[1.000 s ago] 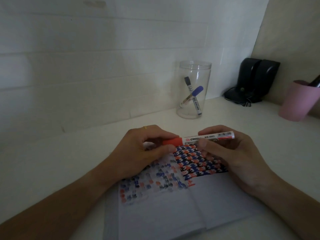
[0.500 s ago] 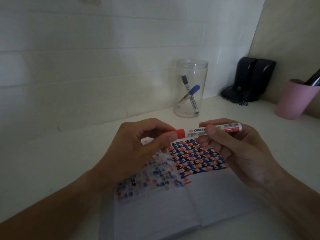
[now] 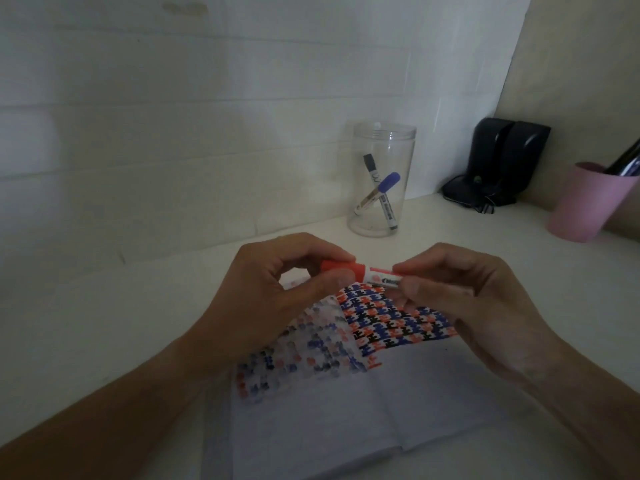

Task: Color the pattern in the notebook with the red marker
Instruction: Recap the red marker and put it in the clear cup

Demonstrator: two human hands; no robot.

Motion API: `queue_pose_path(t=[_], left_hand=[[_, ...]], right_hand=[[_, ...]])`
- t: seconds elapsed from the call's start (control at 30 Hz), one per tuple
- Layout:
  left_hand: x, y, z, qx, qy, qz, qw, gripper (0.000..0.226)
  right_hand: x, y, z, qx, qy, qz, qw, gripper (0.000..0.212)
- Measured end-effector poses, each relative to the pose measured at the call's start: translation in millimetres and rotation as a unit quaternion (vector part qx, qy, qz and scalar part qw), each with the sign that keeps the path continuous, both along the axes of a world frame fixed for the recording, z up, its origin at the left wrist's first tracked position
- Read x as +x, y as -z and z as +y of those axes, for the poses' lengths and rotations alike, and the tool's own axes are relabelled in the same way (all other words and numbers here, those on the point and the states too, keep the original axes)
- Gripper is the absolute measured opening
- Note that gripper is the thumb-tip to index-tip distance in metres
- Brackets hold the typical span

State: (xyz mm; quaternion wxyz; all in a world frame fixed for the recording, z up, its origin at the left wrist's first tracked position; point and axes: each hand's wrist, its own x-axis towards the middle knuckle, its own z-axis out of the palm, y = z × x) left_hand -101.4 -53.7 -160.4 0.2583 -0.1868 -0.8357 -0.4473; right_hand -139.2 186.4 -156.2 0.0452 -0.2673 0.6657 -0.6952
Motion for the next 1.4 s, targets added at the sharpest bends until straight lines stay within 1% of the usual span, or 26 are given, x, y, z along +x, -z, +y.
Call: queue_pose_path(t=[0.07, 0.13, 0.2, 0.23, 0.3, 0.37, 0.43, 0.53, 0.67, 0.83, 0.93, 1.07, 1.17, 1.23, 1.3, 1.4], left_hand=[[-1.1, 1.2, 0.7, -0.003, -0.013, 0.018, 1.0, 0.031], [-1.6, 3.2, 3.3, 0.013, -0.017, 0.018, 1.0, 0.043], [-2.4, 5.2, 5.3, 0.023, -0.031, 0.012, 0.999, 0.052], [-3.1, 5.8, 5.1, 0.016, -0.045, 0.015, 0.999, 0.053], [-6.2, 7.4, 1.5, -0.034, -0.08, 0.036, 0.996, 0.048], [-10.2, 9.8, -3.3, -0.1, -0.108, 0.052, 0.988, 0.041], [-14.1, 13.8, -7.0, -0.167, -0.13, 0.059, 0.976, 0.036], [-18.1, 19.2, -9.9, -0.246, -0.15, 0.063, 0.956, 0.033], [-21.2, 21.3, -13.4, -0.276, -0.144, 0.064, 0.948, 0.027], [-18.7, 20.4, -18.1, -0.271, -0.14, 0.052, 0.951, 0.028], [-18.2, 19.9, -19.1, -0.276, -0.141, 0.057, 0.949, 0.033], [-17.8, 18.8, -17.8, -0.275, -0.138, 0.061, 0.95, 0.035], [-17.3, 19.7, -18.7, -0.27, -0.136, 0.069, 0.951, 0.033], [-17.6, 20.0, -19.5, -0.265, -0.138, 0.071, 0.952, 0.032], [-18.3, 20.2, -20.0, -0.263, -0.14, 0.072, 0.952, 0.032], [-19.1, 19.6, -19.9, -0.267, -0.135, 0.071, 0.952, 0.033]], right_hand=[[0.8, 0.5, -2.1, 0.037, -0.003, -0.012, 0.999, 0.027], [1.2, 1.0, -4.2, 0.057, -0.015, -0.022, 0.998, 0.023], [1.6, 0.5, -4.7, 0.046, -0.027, -0.053, 0.997, 0.023], [1.2, 0.1, -4.1, 0.034, -0.029, -0.073, 0.996, 0.025], [-2.2, 0.0, -1.4, -0.003, -0.011, -0.113, 0.994, 0.034], [-8.3, 3.0, 1.5, -0.031, 0.014, -0.143, 0.989, 0.047], [-12.9, 7.8, 1.7, -0.018, 0.021, -0.154, 0.988, 0.057], [-15.6, 11.8, -0.3, 0.037, 0.019, -0.144, 0.989, 0.057], [-13.9, 8.5, -1.6, 0.063, 0.033, -0.141, 0.987, 0.057], [-14.9, 1.3, -7.3, 0.077, 0.078, -0.153, 0.982, 0.059], [-21.8, -18.0, -12.5, 0.103, 0.108, -0.094, 0.984, 0.063], [-52.7, -69.5, -22.8, 0.051, 0.218, 0.015, 0.974, 0.065], [-83.3, -109.1, -31.7, -0.013, 0.295, 0.091, 0.951, 0.06], [-101.5, -126.4, -37.2, -0.025, 0.347, 0.143, 0.927, 0.055], [-117.7, -135.1, -43.3, -0.005, 0.386, 0.192, 0.902, 0.048], [-140.0, -133.6, -52.3, 0.054, 0.417, 0.222, 0.879, 0.043]])
